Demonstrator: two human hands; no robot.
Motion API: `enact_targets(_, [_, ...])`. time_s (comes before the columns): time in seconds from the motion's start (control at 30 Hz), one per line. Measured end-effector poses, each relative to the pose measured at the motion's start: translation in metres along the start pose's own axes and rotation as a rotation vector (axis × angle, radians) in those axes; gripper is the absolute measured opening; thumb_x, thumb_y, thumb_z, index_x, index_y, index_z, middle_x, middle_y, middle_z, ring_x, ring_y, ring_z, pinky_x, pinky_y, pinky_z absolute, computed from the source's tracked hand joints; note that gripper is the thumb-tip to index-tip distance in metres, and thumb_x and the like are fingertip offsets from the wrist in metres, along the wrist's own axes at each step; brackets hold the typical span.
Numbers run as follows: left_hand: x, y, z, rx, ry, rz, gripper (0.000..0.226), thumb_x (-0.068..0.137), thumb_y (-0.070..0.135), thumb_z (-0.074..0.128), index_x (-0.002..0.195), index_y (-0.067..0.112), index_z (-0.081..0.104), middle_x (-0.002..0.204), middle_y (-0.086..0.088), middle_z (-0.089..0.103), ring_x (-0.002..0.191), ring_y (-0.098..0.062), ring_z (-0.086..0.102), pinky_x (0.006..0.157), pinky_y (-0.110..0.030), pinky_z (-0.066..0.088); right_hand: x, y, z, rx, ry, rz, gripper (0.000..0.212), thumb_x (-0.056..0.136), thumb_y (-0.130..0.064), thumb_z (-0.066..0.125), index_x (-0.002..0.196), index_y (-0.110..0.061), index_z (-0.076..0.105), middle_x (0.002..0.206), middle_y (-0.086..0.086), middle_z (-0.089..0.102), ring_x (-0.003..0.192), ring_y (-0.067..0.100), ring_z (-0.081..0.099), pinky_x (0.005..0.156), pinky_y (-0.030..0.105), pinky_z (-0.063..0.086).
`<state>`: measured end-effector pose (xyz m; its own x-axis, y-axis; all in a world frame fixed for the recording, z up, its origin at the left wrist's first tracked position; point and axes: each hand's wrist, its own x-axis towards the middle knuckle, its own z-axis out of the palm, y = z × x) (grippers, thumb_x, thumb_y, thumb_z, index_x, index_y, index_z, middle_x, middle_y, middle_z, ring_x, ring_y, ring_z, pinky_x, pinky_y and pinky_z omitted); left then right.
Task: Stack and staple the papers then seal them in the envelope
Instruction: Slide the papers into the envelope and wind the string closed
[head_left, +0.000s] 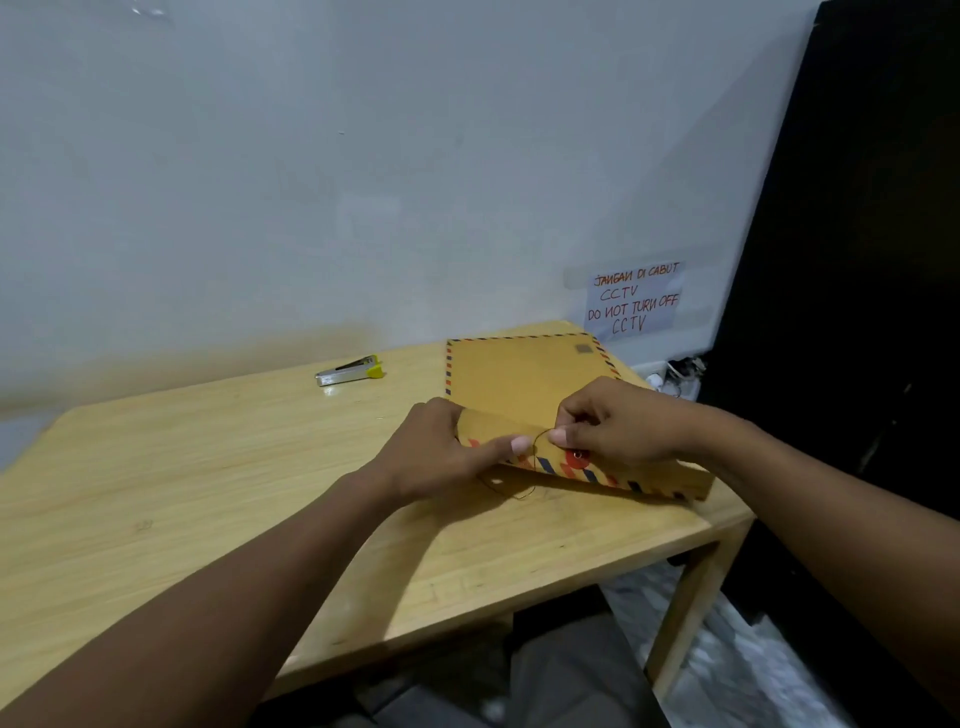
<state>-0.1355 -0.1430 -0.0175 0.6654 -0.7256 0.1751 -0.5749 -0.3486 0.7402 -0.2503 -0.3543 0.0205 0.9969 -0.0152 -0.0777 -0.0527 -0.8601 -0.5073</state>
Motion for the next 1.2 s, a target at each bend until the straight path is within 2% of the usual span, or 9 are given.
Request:
enact_targets(0.13, [-0.001,-0.003,-0.005,0.082,0.198,0.016,0.051,0.076,0.060,0.077,0.109,0.021,0.070,0.098,0.006,0.072,0.084,-0.011,0.066,0.067,-0.025,0.050,0.007,-0.017,-0.004,0.173,-0.041,0.061,0.037,0.098,-0.039,0.056,0.082,-0.009,0.070,0.064,0.001,0.051,0.058,0.015,0.042,0.060,0.033,0.034])
enact_targets(0.2, [0.000,-0.003,-0.007,0.106,0.322,-0.049,0.073,0.074,0.062,0.077,0.132,0.024,0.057,0.124,0.003,0.059,0.107,-0.014,0.059,0.085,-0.030,0.052,0.013,-0.022,0.000,0.324,-0.002,0.106,0.036,0.098,-0.035,0.058,0.079,-0.007,0.070,0.064,0.006,0.051,0.058,0.020,0.041,0.059,0.032,0.032])
enact_targets(0.27, [0.003,-0.005,-0.007,0.032,0.402,-0.203,0.085,0.071,0.063,0.079,0.140,0.025,0.046,0.135,-0.003,0.049,0.119,-0.020,0.054,0.097,-0.040,0.052,0.018,-0.028,0.004,0.444,0.041,0.140,0.035,0.099,-0.031,0.057,0.074,-0.007,0.066,0.060,0.006,0.047,0.052,0.017,0.037,0.053,0.028,0.030])
enact_targets(0.4, [0.012,-0.009,-0.012,-0.395,0.352,-0.570,0.070,0.076,0.036,0.086,0.129,0.018,0.045,0.120,-0.013,0.057,0.099,-0.030,0.068,0.089,-0.049,0.059,0.028,-0.038,0.018,0.487,0.087,0.179,0.028,0.100,-0.023,0.056,0.085,-0.007,0.073,0.069,0.000,0.061,0.062,0.012,0.052,0.054,0.021,0.041])
enact_targets(0.57, [0.019,-0.025,-0.011,-0.729,0.402,-0.661,0.042,0.080,-0.002,0.079,0.114,0.005,0.054,0.103,-0.022,0.066,0.081,-0.034,0.070,0.081,-0.046,0.062,0.034,-0.040,0.033,0.633,0.144,0.174,0.022,0.098,-0.017,0.058,0.094,-0.001,0.073,0.083,0.006,0.068,0.068,0.010,0.058,0.053,0.017,0.045])
enact_targets(0.8, [0.016,-0.036,-0.023,-0.525,0.323,-0.592,0.024,0.089,-0.008,0.066,0.106,0.010,0.066,0.075,-0.013,0.066,0.048,-0.017,0.060,0.053,-0.027,0.051,0.034,-0.034,0.011,1.180,0.231,0.161,0.020,0.091,-0.017,0.051,0.074,-0.013,0.061,0.084,0.008,0.064,0.081,0.022,0.059,0.068,0.037,0.044])
enact_targets(0.93, [0.016,-0.048,-0.044,-0.420,0.200,-0.525,0.024,0.089,-0.007,0.066,0.106,0.010,0.070,0.081,-0.014,0.063,0.059,-0.020,0.057,0.061,-0.028,0.050,0.040,-0.026,-0.012,1.331,0.344,0.198,0.020,0.090,-0.020,0.050,0.071,-0.017,0.057,0.078,0.004,0.063,0.074,0.021,0.060,0.066,0.035,0.042])
enact_targets(1.1, [0.028,-0.057,-0.054,-0.162,0.105,-0.453,0.027,0.090,0.000,0.067,0.109,0.020,0.072,0.109,-0.015,0.063,0.097,-0.029,0.062,0.088,-0.037,0.054,0.054,-0.008,-0.009,0.871,0.420,0.448,0.014,0.091,-0.017,0.053,0.093,-0.008,0.063,0.079,0.007,0.062,0.070,0.022,0.058,0.060,0.032,0.041])
enact_targets(1.2, [0.038,-0.052,-0.049,0.030,0.134,-0.374,0.040,0.088,0.004,0.067,0.123,0.022,0.067,0.123,-0.007,0.061,0.111,-0.025,0.060,0.087,-0.032,0.052,0.063,0.006,0.008,0.212,0.439,0.592,0.044,0.090,-0.030,0.057,0.125,-0.003,0.054,0.117,0.015,0.059,0.107,0.033,0.054,0.087,0.041,0.045])
